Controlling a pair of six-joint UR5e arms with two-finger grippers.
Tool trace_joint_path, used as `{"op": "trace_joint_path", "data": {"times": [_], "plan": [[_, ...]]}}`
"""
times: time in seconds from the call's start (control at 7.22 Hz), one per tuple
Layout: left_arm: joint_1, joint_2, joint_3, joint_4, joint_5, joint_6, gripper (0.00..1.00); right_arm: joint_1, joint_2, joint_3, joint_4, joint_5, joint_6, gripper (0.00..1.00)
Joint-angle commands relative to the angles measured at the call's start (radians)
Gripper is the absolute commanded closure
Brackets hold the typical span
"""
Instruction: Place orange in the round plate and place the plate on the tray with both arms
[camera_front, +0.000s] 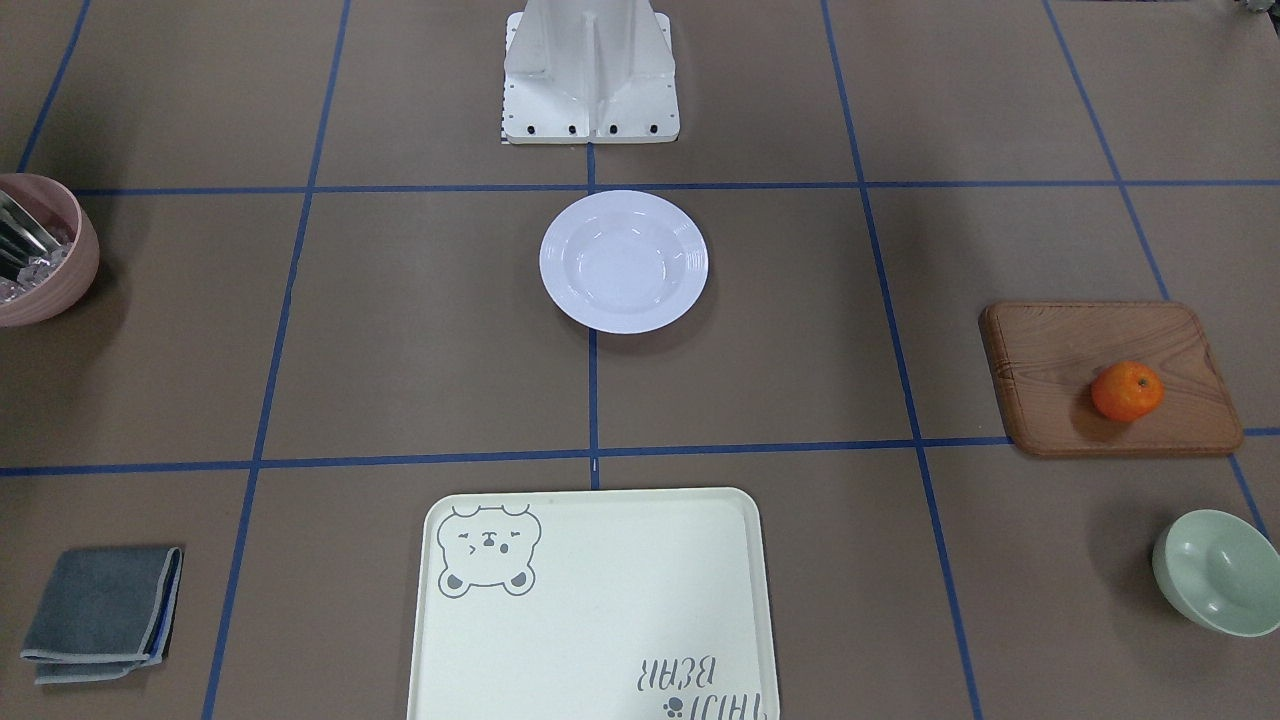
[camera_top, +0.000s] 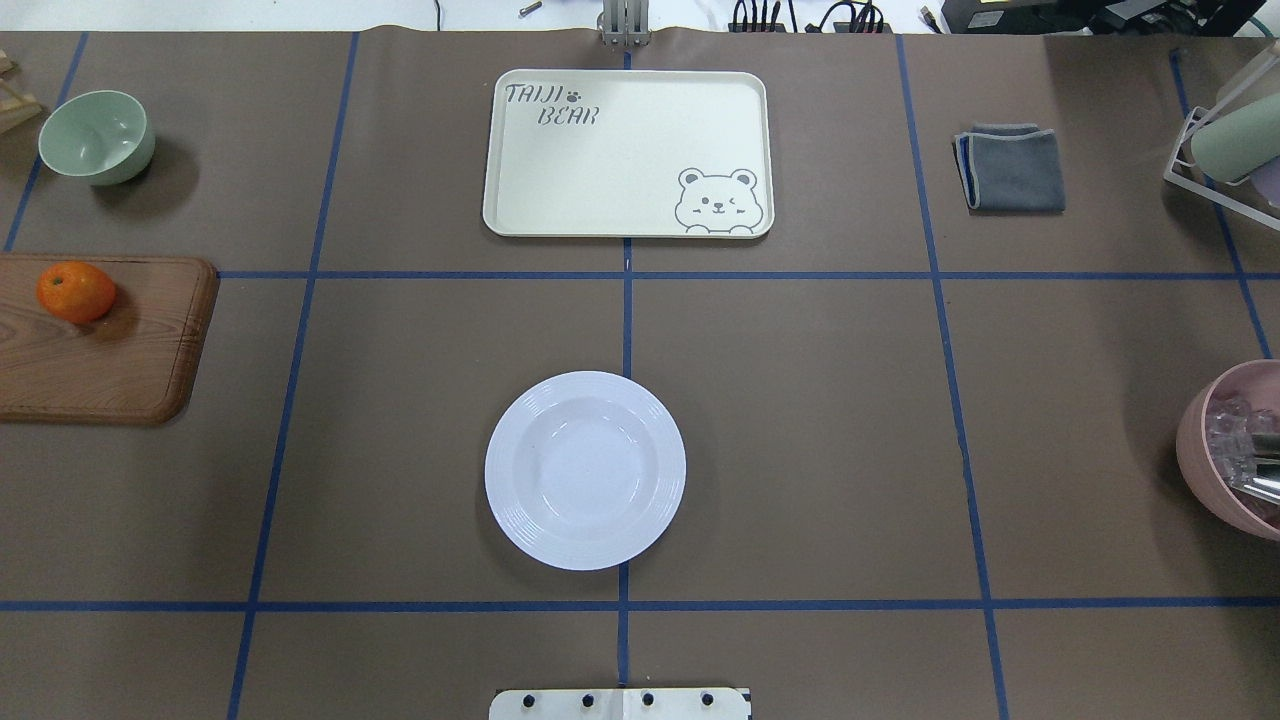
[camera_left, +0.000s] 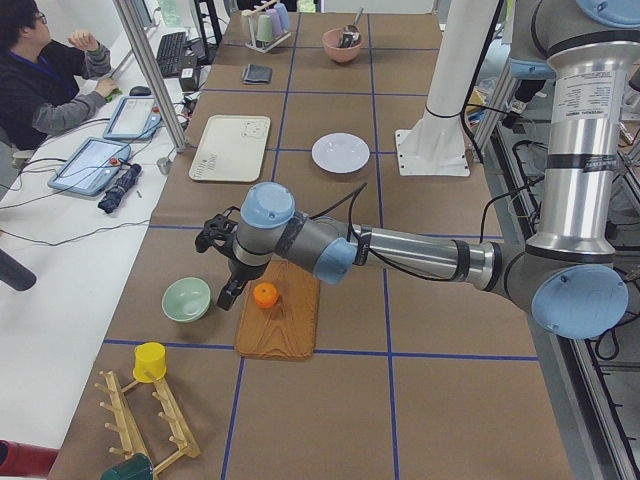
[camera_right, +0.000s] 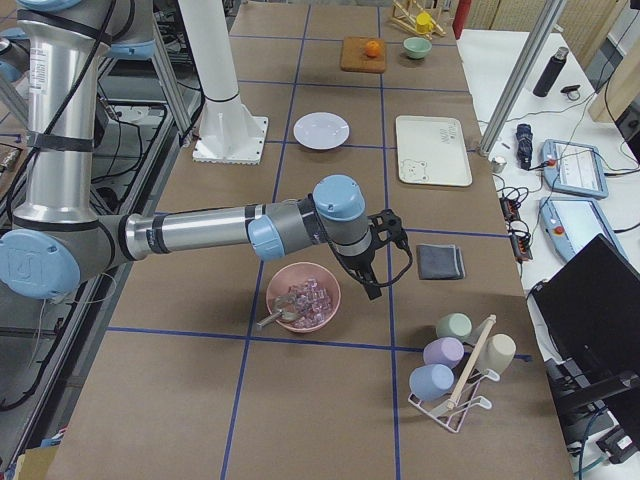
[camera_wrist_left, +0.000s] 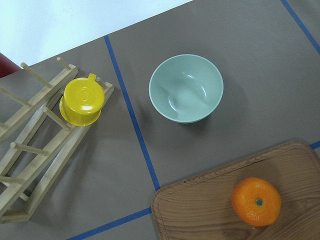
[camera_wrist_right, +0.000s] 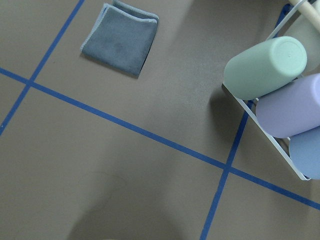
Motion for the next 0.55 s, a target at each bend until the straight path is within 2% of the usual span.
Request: {"op": "trace_joint_path", "data": {"times": [0.0, 0.14, 0.42], "plan": [[0.066, -0.008, 0.008, -0.001, 0.001, -0.053, 0.02, -0.032, 0.024, 0.028, 0.076, 0.009, 0.339, 0.0], [0.104, -0.007, 0.009, -0.019, 0.004, -0.168, 0.02, -0.101, 0.035, 0.037, 0.114, 0.0, 0.484, 0.0], [0.187, -0.008, 0.038, -0.07, 0.009, -0.291, 0.02, -0.286, 0.07, 0.107, 0.11, -0.161, 0.765, 0.0]]}}
